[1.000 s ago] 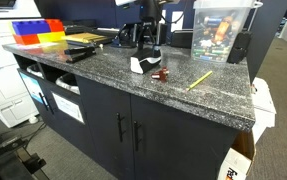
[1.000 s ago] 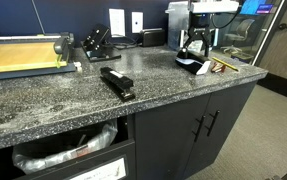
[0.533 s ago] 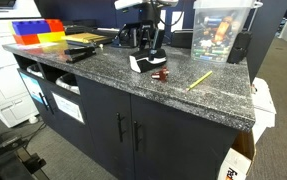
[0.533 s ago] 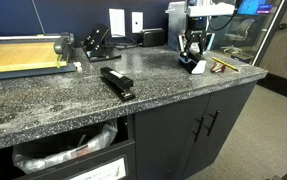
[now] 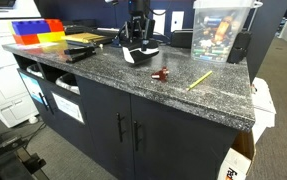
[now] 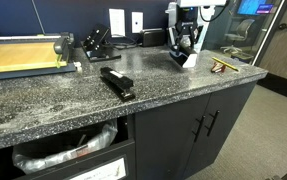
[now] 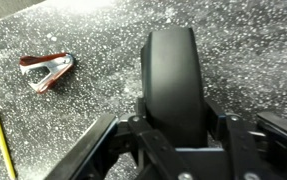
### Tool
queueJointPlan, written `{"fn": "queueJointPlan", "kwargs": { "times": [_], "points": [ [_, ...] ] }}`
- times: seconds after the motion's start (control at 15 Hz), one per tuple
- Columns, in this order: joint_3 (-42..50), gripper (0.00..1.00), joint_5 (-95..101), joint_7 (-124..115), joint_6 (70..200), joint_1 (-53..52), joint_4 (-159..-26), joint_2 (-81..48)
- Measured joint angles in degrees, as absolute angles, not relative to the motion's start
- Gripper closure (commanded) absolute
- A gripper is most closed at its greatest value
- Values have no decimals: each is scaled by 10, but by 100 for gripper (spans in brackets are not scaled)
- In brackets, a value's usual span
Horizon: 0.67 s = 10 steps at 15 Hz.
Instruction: Move the black object on the counter
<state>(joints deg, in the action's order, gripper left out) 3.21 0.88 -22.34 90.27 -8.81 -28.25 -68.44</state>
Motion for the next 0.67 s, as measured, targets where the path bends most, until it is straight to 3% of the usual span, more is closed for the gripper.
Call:
{"fn": "queueJointPlan", "kwargs": {
  "times": [0.67],
  "points": [
    [31, 68, 15, -204, 857, -177, -262, -707]
  ]
}}
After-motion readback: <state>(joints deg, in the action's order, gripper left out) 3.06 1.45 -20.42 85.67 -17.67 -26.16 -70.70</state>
